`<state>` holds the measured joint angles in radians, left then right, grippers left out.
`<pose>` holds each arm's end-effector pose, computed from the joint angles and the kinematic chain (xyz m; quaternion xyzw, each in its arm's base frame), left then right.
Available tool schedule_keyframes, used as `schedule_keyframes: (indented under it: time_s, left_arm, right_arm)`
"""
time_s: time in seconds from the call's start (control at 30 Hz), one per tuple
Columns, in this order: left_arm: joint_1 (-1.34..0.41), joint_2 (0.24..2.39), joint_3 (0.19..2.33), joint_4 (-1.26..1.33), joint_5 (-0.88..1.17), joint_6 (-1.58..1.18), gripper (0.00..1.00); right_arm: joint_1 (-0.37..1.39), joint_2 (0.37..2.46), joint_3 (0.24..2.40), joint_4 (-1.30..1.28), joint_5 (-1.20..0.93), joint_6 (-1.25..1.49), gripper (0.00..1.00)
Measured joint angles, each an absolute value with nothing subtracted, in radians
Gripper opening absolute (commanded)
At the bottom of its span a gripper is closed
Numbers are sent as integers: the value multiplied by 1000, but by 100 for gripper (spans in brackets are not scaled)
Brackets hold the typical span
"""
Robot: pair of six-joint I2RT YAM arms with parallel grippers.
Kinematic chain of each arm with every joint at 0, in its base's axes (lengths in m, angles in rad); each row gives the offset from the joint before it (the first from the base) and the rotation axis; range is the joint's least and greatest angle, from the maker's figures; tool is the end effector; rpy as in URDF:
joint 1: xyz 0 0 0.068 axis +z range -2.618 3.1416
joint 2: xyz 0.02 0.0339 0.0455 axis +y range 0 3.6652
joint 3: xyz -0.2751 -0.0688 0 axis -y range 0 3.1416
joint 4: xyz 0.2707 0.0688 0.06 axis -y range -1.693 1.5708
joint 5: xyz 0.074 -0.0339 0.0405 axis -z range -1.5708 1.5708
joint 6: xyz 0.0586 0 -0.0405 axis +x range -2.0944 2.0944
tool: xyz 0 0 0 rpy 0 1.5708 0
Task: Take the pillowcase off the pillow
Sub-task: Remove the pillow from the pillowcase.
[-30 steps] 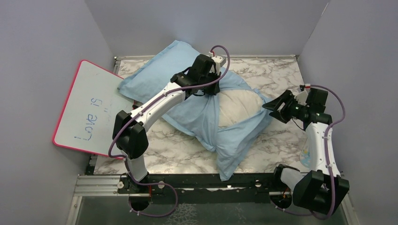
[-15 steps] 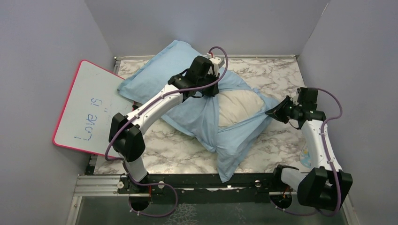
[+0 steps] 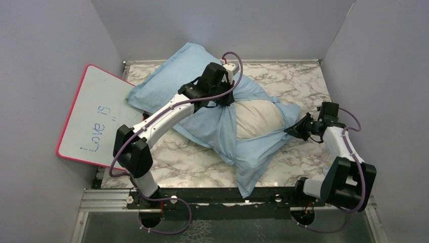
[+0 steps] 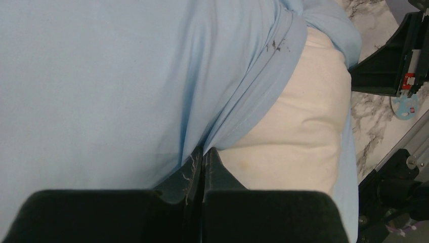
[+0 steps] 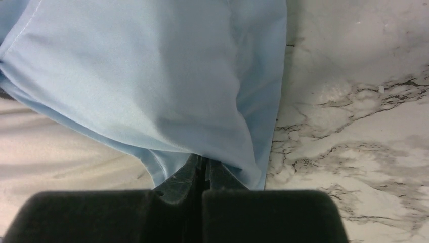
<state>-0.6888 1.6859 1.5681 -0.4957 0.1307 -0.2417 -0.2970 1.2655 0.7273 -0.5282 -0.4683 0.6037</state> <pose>0.3313 -0.2827 0.3385 0.2257 0.8570 -0.2580 0.3847 0.2578 -0.0512 0.1781 0.3579 0.8732 0.2591 0.2056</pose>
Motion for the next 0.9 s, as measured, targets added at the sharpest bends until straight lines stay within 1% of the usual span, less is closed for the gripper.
schedule_keyframes:
  time_s: [0.03, 0.1, 0.13, 0.2, 0.23, 0.27, 0.33, 0.37, 0.47, 0.57, 0.67, 0.73, 0.77, 0.9]
  left_arm:
    - [-688, 1686, 1568, -495, 134, -241, 0]
    - [-683, 1686, 1567, -494, 154, -239, 6]
    - [-680, 1685, 1566, -494, 162, -237, 8]
    - [-673, 1682, 1563, -491, 178, -233, 16]
    - [-671, 1681, 1562, -492, 182, -233, 20]
    - [-669, 1677, 1562, -492, 187, -231, 25]
    - [-667, 1668, 1561, -493, 191, -224, 33]
    - [-667, 1665, 1561, -494, 192, -224, 37]
    - [-667, 1651, 1561, -496, 194, -218, 44]
    - [-667, 1642, 1560, -497, 197, -208, 54]
    - [-667, 1636, 1559, -496, 212, -197, 66]
    - [-667, 1629, 1552, -496, 223, -191, 78]
    - [-666, 1621, 1543, -496, 229, -184, 79]
    - [-663, 1568, 1492, -497, 258, -167, 80]
  right_arm:
    - [-297, 1259, 727, -527, -474, 596, 2]
    - [-302, 1236, 726, -529, -486, 579, 17]
    - [-305, 1218, 727, -533, -493, 571, 23]
    - [-310, 1165, 729, -550, -501, 547, 36]
    - [-313, 1140, 735, -566, -507, 539, 45]
    - [-315, 1122, 744, -580, -508, 534, 52]
    - [-319, 1085, 776, -615, -519, 513, 62]
    - [-320, 1072, 793, -631, -528, 502, 65]
    - [-323, 1035, 831, -671, -566, 479, 67]
    - [-323, 987, 836, -719, -628, 469, 67]
    - [-312, 918, 831, -770, -645, 468, 68]
    - [-303, 876, 822, -799, -655, 467, 68]
    - [-299, 859, 812, -809, -669, 468, 68]
    - [-262, 830, 771, -843, -700, 481, 69]
